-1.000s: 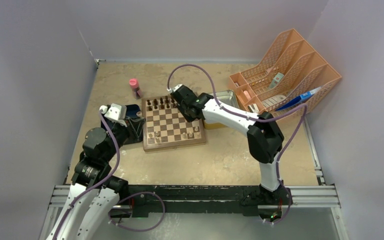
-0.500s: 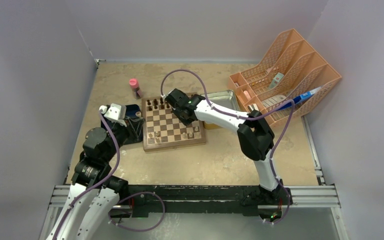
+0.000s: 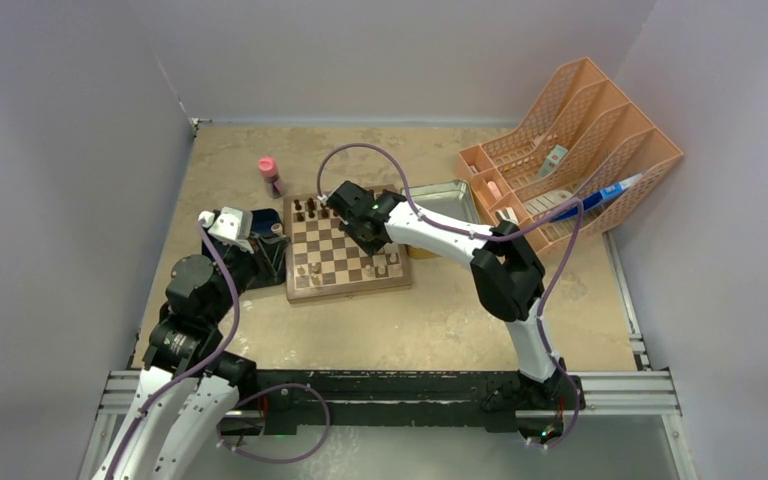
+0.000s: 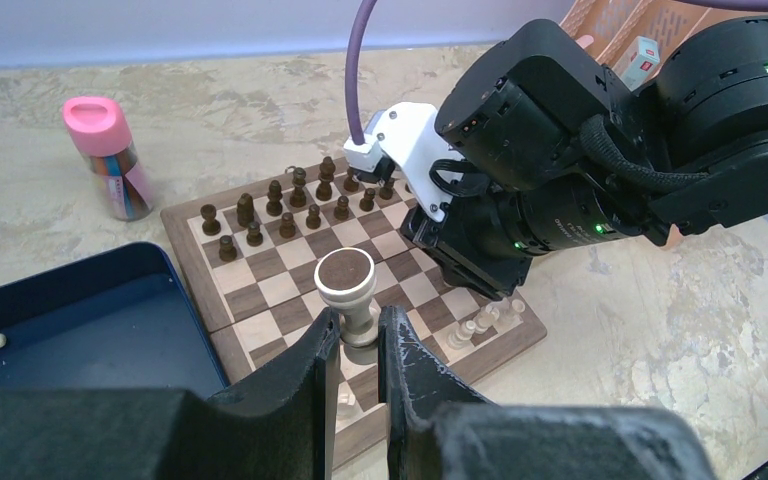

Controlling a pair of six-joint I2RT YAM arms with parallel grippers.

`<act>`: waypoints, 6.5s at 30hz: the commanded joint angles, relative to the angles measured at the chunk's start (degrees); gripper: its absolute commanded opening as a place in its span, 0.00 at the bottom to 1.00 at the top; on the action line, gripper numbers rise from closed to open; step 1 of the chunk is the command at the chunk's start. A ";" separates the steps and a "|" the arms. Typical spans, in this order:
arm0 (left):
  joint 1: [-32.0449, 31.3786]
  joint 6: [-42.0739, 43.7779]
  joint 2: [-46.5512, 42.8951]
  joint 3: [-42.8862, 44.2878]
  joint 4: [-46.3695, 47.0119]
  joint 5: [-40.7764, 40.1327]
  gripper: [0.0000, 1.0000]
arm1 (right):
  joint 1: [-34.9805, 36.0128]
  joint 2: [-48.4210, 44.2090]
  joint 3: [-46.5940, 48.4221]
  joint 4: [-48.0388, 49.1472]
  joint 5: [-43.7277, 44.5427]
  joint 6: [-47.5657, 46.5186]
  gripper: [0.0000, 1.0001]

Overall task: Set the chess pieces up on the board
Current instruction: Place the chess piece on the chessboard, then move the chess piece to the chessboard, then place the chess piece on the chessboard.

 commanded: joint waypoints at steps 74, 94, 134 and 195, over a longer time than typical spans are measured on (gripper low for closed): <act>-0.11 1.50 0.53 0.52 2.05 0.98 0.00 | -5.45 -14.66 -23.25 25.45 -6.92 11.36 0.11; -0.11 1.45 0.60 0.54 2.00 1.25 0.00 | -3.48 -17.06 -24.29 23.01 -10.12 11.14 0.08; -0.15 -6.87 1.92 0.10 2.48 2.88 0.00 | -2.87 -25.57 -25.72 29.17 -8.39 11.82 0.29; -0.11 -63.75 3.84 0.95 -0.01 15.83 0.42 | 21.03 -38.67 -54.33 105.85 1.97 -5.65 0.06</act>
